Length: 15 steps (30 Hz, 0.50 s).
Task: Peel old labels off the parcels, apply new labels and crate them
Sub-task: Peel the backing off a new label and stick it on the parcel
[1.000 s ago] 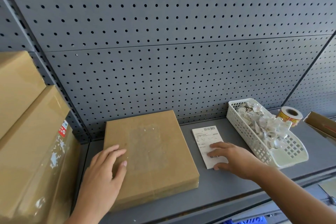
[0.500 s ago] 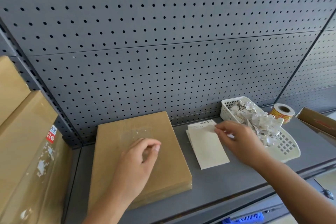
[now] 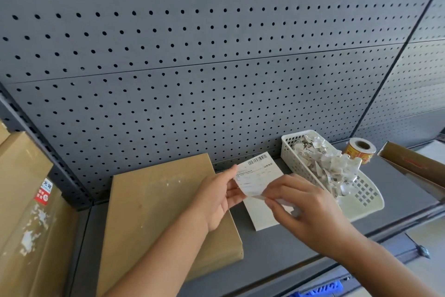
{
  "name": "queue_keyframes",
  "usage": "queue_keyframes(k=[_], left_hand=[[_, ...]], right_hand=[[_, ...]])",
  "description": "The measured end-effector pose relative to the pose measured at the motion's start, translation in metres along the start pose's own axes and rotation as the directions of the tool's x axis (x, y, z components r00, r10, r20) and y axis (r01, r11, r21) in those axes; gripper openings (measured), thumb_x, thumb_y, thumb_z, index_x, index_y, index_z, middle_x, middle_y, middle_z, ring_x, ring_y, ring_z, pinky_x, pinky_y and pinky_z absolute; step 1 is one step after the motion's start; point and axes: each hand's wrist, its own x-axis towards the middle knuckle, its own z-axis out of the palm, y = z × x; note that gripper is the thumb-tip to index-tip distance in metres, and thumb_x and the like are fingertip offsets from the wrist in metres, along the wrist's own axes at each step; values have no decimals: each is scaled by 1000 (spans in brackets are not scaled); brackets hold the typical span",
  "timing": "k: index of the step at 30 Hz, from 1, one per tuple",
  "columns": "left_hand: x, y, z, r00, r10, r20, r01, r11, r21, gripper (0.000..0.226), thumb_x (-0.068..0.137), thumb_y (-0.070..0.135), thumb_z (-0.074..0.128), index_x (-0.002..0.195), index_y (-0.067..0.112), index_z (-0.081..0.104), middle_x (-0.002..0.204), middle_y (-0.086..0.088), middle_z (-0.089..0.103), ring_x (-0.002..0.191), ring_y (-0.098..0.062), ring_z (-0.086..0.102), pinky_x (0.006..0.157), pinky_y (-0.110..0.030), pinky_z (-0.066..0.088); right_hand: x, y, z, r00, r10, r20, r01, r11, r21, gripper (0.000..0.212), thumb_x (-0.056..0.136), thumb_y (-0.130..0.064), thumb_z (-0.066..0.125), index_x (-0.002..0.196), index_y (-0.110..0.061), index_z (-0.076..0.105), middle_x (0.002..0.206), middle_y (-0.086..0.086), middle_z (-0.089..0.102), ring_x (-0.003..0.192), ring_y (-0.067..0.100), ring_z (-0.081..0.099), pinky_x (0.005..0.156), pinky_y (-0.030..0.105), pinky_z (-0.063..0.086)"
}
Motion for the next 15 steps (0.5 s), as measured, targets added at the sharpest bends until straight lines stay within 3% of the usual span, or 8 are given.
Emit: queue_keyframes(k=[2,5,11,15], left_hand=[[4,-2,1,998,31,-52,-30,999,16,23,104,17,52,117,3,66,102,-10,77,88,-18,74,70,-28,58],[2,-4,3,991,116,-66,-108,987,115,14,102,9,55,108,3,66,98,-9,78,91,-23,74,73,-31,59],[-5,-10,9,975,220,10,-215,943,253,14,100,11,59,104,9,73,97,-10,77,97,-30,73,89,-47,60],[-12,-11,13,965,244,95,-261,926,273,18,100,10,60,106,12,77,99,-6,78,96,-23,74,93,-45,58]], right_hand=[[-6,1,-2,996,2,88,-5,1000,29,12,93,-31,62,99,-27,72,101,-22,62,97,2,61,79,24,51],[-9,5,-5,974,15,228,-34,996,77,24,95,-49,57,104,-32,72,106,-25,61,104,0,59,86,22,49],[15,23,-1,1000,15,19,-12,984,-178,24,95,-41,54,108,-28,70,109,-19,59,105,8,51,90,24,44],[31,26,8,999,23,33,-10,938,-347,26,93,-40,55,114,-31,66,112,-15,57,107,17,49,90,35,44]])
